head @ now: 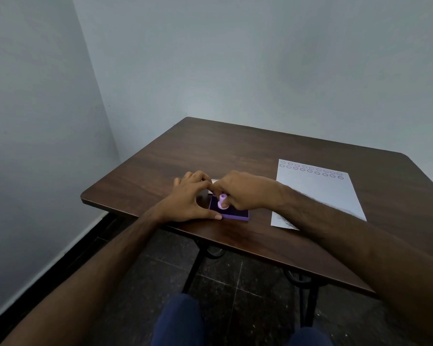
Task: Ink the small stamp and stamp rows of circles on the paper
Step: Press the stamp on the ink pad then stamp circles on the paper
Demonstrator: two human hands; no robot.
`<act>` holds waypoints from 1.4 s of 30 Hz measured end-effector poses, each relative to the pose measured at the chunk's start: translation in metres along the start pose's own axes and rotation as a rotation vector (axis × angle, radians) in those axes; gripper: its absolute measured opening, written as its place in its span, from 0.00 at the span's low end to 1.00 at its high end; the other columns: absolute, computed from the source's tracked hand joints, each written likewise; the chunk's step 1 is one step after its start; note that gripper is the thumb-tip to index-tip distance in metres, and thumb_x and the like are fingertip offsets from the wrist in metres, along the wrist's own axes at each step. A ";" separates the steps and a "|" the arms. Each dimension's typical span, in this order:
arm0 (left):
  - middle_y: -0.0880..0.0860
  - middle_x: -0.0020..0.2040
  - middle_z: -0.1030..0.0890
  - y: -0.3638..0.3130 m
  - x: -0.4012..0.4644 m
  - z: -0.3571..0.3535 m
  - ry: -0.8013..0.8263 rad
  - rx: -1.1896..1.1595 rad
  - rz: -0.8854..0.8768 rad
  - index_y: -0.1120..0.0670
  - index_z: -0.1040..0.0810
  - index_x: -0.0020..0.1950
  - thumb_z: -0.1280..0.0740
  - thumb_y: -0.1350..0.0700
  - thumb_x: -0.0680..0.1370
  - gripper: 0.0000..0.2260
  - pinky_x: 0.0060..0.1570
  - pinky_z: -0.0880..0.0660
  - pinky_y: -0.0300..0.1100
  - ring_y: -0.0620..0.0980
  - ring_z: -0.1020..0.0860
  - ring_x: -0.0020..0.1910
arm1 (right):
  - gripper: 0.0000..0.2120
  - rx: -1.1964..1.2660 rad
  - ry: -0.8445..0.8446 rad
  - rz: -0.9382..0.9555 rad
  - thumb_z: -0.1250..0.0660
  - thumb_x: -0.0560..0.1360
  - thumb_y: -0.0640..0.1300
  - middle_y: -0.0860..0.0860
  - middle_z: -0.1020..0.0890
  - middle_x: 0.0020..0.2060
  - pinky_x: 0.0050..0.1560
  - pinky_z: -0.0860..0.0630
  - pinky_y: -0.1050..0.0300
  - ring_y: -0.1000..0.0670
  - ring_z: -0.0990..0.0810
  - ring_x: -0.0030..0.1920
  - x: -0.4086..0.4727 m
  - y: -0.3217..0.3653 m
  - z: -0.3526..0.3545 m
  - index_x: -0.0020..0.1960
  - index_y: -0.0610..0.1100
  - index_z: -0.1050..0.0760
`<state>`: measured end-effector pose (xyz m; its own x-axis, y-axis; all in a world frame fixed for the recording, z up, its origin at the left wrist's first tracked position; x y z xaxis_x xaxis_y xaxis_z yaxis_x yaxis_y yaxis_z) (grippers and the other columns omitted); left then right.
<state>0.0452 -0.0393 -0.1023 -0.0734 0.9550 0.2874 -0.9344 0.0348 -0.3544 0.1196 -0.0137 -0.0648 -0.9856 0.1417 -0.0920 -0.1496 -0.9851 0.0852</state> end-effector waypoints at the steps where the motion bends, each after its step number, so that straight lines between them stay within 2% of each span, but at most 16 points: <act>1: 0.42 0.58 0.31 -0.001 0.000 0.000 -0.001 -0.003 -0.004 0.42 0.23 0.56 0.31 0.26 0.64 0.28 0.56 0.36 0.49 0.44 0.35 0.57 | 0.04 0.003 -0.011 -0.012 0.31 0.76 0.42 0.53 0.26 0.35 0.37 0.33 0.59 0.53 0.27 0.35 0.001 -0.001 0.000 0.47 0.44 0.26; 2: 0.43 0.58 0.31 -0.001 0.000 0.000 0.002 -0.001 -0.006 0.43 0.23 0.57 0.31 0.26 0.64 0.29 0.57 0.36 0.50 0.44 0.35 0.57 | 0.05 0.006 -0.017 -0.023 0.30 0.76 0.43 0.53 0.27 0.35 0.36 0.34 0.59 0.53 0.27 0.34 0.002 -0.002 -0.001 0.49 0.43 0.25; 5: 0.44 0.59 0.30 -0.001 0.000 0.000 0.010 0.007 -0.001 0.45 0.22 0.58 0.30 0.27 0.65 0.30 0.58 0.35 0.51 0.45 0.34 0.58 | 0.05 0.006 0.002 0.029 0.31 0.76 0.40 0.50 0.24 0.37 0.40 0.30 0.55 0.50 0.25 0.37 0.003 0.001 -0.003 0.44 0.43 0.27; 8: 0.45 0.59 0.30 0.000 -0.001 -0.001 0.021 -0.001 0.004 0.45 0.22 0.59 0.29 0.28 0.65 0.30 0.59 0.35 0.52 0.46 0.34 0.58 | 0.03 -0.002 0.014 0.061 0.31 0.75 0.39 0.47 0.21 0.41 0.43 0.27 0.52 0.47 0.23 0.41 0.002 0.002 -0.003 0.46 0.40 0.25; 12: 0.44 0.59 0.30 0.000 -0.001 -0.001 0.025 -0.009 0.012 0.44 0.22 0.59 0.28 0.29 0.65 0.29 0.59 0.35 0.51 0.45 0.34 0.57 | 0.07 0.041 0.024 0.008 0.31 0.75 0.41 0.54 0.27 0.34 0.36 0.34 0.60 0.55 0.28 0.35 0.007 -0.002 -0.005 0.42 0.45 0.29; 14: 0.44 0.58 0.30 0.000 -0.001 -0.001 0.020 -0.009 0.010 0.43 0.22 0.58 0.28 0.29 0.65 0.27 0.59 0.35 0.52 0.45 0.34 0.58 | 0.08 0.061 0.040 0.028 0.30 0.75 0.40 0.57 0.28 0.34 0.35 0.36 0.62 0.57 0.30 0.34 0.006 -0.001 -0.005 0.42 0.45 0.29; 18: 0.44 0.58 0.30 -0.001 -0.002 0.000 0.009 -0.016 0.010 0.44 0.22 0.56 0.28 0.29 0.65 0.27 0.58 0.35 0.52 0.46 0.33 0.58 | 0.05 0.098 0.046 0.040 0.30 0.74 0.40 0.54 0.26 0.36 0.37 0.34 0.61 0.56 0.29 0.35 0.004 -0.003 -0.003 0.47 0.40 0.25; 23: 0.45 0.58 0.30 0.001 -0.001 -0.002 0.032 -0.018 0.013 0.44 0.23 0.58 0.27 0.31 0.65 0.27 0.59 0.35 0.51 0.46 0.34 0.58 | 0.08 0.119 0.012 -0.039 0.30 0.75 0.42 0.57 0.27 0.36 0.38 0.36 0.61 0.57 0.28 0.36 0.009 -0.009 -0.011 0.45 0.48 0.30; 27: 0.46 0.58 0.30 -0.001 -0.001 -0.002 0.032 -0.004 0.021 0.45 0.22 0.59 0.28 0.29 0.65 0.29 0.60 0.35 0.52 0.47 0.34 0.58 | 0.06 0.124 0.038 0.023 0.30 0.75 0.40 0.47 0.23 0.41 0.39 0.34 0.58 0.49 0.26 0.39 0.003 -0.005 -0.008 0.45 0.41 0.27; 29: 0.46 0.58 0.30 -0.001 -0.001 -0.001 0.027 -0.007 0.022 0.45 0.22 0.60 0.29 0.29 0.65 0.30 0.60 0.35 0.52 0.47 0.34 0.58 | 0.07 0.118 0.011 -0.018 0.30 0.74 0.41 0.47 0.21 0.40 0.37 0.33 0.57 0.48 0.25 0.39 0.006 -0.008 -0.008 0.45 0.40 0.26; 33: 0.46 0.58 0.30 0.000 -0.001 -0.002 0.026 -0.009 0.017 0.44 0.23 0.60 0.27 0.30 0.65 0.29 0.60 0.35 0.52 0.47 0.34 0.58 | 0.06 0.081 0.022 -0.001 0.30 0.74 0.41 0.52 0.25 0.38 0.37 0.34 0.59 0.54 0.28 0.37 0.010 -0.006 -0.011 0.46 0.43 0.27; 36: 0.46 0.58 0.29 0.000 -0.001 -0.002 0.022 -0.019 0.014 0.43 0.22 0.58 0.27 0.30 0.65 0.27 0.59 0.35 0.51 0.47 0.33 0.58 | 0.05 0.060 0.074 0.092 0.30 0.74 0.39 0.49 0.22 0.41 0.39 0.31 0.59 0.51 0.26 0.40 0.006 0.001 -0.007 0.47 0.42 0.26; 38: 0.45 0.58 0.30 0.001 -0.001 -0.002 0.019 -0.018 0.010 0.42 0.23 0.59 0.27 0.30 0.65 0.27 0.58 0.36 0.50 0.46 0.34 0.58 | 0.05 0.041 0.069 0.070 0.31 0.74 0.39 0.47 0.21 0.42 0.39 0.29 0.56 0.49 0.25 0.40 0.010 0.000 -0.009 0.47 0.41 0.26; 42: 0.45 0.58 0.30 0.001 -0.001 -0.002 0.017 -0.020 0.014 0.43 0.23 0.59 0.26 0.31 0.65 0.27 0.57 0.37 0.49 0.47 0.34 0.59 | 0.07 0.032 0.064 -0.004 0.31 0.75 0.42 0.52 0.25 0.41 0.35 0.34 0.62 0.56 0.28 0.37 0.016 -0.005 -0.015 0.47 0.47 0.29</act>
<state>0.0449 -0.0396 -0.1044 -0.0804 0.9604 0.2669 -0.9261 0.0271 -0.3763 0.1053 -0.0083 -0.0815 -0.9780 0.1383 -0.1560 -0.1573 -0.9806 0.1167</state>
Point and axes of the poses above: each hand's wrist, its own x-axis towards the middle knuckle, its own z-axis out of the back of the hand, y = z × x, the point moved 10 cm from there along x, towards the middle knuckle
